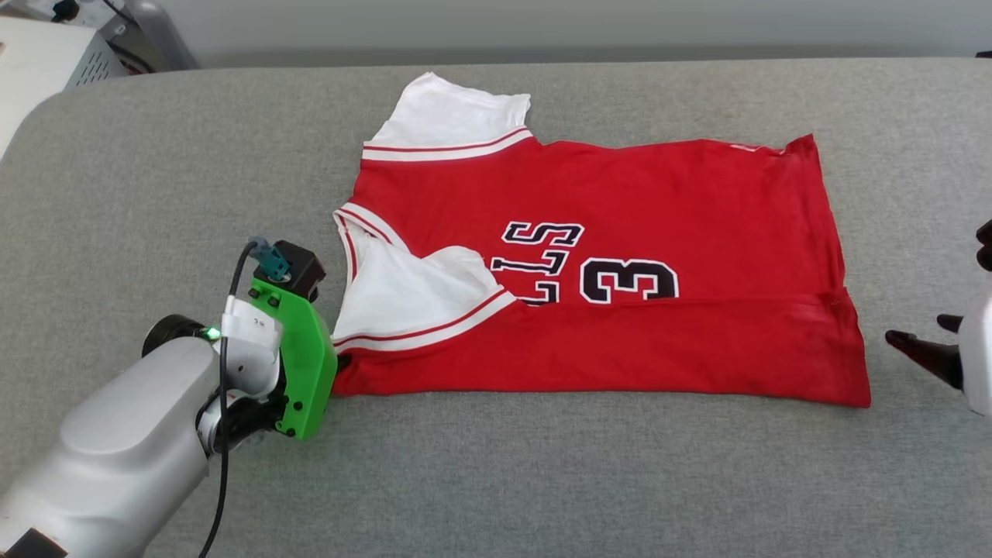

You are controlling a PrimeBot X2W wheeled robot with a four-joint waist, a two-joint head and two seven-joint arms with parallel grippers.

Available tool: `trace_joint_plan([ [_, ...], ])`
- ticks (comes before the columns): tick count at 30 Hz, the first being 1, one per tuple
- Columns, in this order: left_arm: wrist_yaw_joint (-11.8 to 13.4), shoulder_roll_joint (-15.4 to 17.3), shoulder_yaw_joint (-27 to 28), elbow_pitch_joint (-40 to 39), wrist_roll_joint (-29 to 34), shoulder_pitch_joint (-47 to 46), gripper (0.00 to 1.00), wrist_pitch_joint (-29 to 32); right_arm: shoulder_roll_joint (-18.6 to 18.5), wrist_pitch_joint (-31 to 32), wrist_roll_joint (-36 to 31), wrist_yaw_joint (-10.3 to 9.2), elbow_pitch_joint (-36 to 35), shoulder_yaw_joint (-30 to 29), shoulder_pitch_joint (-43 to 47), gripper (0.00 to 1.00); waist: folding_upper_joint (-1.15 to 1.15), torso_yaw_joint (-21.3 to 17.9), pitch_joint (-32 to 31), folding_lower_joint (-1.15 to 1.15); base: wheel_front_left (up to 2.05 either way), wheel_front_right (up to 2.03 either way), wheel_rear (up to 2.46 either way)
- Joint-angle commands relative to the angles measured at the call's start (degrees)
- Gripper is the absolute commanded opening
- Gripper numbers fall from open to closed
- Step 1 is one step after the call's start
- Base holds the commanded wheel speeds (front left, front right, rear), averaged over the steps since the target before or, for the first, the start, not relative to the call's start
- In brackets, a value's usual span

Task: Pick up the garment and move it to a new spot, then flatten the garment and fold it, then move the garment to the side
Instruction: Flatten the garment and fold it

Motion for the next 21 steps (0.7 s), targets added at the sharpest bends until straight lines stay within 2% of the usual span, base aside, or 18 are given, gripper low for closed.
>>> trace_joint_plan([
  [1, 0.3, 0.2, 0.0, -0.6, 1.0, 0.6, 0.00, -0.5, 1.5, 0.4, 0.1, -0.04, 1.1, 0.1, -0.4, 1.00, 0.00, 0.7, 1.2, 0.00, 0.00, 0.00, 0.00],
  [10, 1.2, 0.1, 0.1, -1.7, 2.1, -0.3, 0.00, -1.5, 10.3, -1.3, -4.0, -0.04, 13.0, 2.8, -0.2, 1.00, 0.00, 2.0, 3.8, 0.00, 0.00, 0.00, 0.00],
  [14, 1.2, -0.4, 0.0, -1.1, 2.0, 0.1, 0.00, -2.3, 12.8, -2.6, -3.4, -0.04, 15.8, 5.0, 1.1, 1.00, 0.00, 2.1, 3.6, 0.00, 0.00, 0.00, 0.00],
  [15, 1.2, -0.4, 0.0, -1.0, 1.9, 0.4, 0.00, -2.5, 13.0, -3.4, -3.2, -0.04, 15.9, 5.2, 1.1, 0.89, 0.00, 2.0, 3.3, 0.00, 0.00, 0.00, 0.00],
  [16, 1.2, -0.4, 0.1, -0.8, 1.7, 0.7, 0.00, -2.8, 13.0, -4.5, -3.1, -0.04, 15.9, 5.3, 0.9, 0.25, 0.00, 1.8, 2.9, 0.00, 0.00, 0.00, 0.00],
  [17, 1.2, -0.3, 0.3, -0.4, 1.1, 1.8, 0.00, -3.7, 11.9, -7.5, -2.9, -0.04, 14.9, 5.5, 0.2, 0.00, 0.00, 1.4, 1.5, 0.00, 0.00, 0.00, 0.00],
  [21, 0.9, 0.6, 1.3, -0.8, -0.4, 3.4, 0.00, -5.6, 9.4, -10.1, -1.6, -0.04, 11.7, 5.3, 0.3, 0.00, 0.00, 1.0, -1.6, 0.00, 0.00, 0.00, 0.00],
])
